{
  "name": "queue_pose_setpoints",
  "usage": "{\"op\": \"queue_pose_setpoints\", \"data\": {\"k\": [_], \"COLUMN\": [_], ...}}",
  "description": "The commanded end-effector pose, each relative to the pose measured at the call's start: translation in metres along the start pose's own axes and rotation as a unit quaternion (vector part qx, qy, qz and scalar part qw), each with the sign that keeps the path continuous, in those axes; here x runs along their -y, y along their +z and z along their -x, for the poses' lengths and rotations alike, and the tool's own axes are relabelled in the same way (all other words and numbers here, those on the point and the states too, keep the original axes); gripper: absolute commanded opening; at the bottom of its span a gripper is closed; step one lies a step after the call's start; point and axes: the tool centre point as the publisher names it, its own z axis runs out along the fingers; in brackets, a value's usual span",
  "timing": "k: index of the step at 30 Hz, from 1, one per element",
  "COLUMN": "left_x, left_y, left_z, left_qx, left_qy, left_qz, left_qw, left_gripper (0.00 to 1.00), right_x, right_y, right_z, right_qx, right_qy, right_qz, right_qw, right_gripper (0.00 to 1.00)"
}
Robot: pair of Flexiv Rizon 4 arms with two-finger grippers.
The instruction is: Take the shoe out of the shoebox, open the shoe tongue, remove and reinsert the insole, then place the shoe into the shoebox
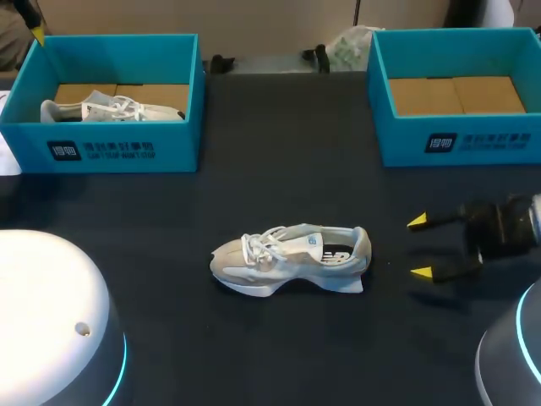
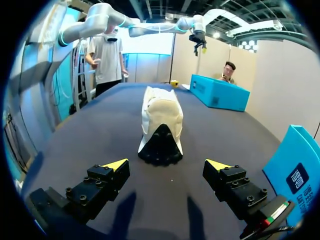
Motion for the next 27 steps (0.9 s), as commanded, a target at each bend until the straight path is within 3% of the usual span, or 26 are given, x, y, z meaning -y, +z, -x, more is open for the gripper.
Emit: {"op": "queue_pose_setpoints", "data": {"k": [1,10,27], "left_x": [0.001,0.001,0.001], "left_y": [0.000,0.000,0.000], "left_z": [0.000,0.000,0.000], "left_qx": [-0.001,-0.001,-0.001], "left_qy": [0.000,0.000,0.000], "left_qz": [0.001,0.001,0.001], "left_qw": [1.000,1.000,1.000], "left_gripper": [1.00,1.00,1.00], "right_x": [0.001,-0.007,-0.017], "right_y": [0.014,0.041,0.082], "right_z": [0.001,0.007,-0.017], "right_qx": [0.004,0.005,0.014], "right_qy": [0.001,0.009,0.036], "right_qz": [0.001,0.008,0.031], "right_qw": [1.000,1.000,0.999], "right_gripper": [1.00,1.00,1.00]}}
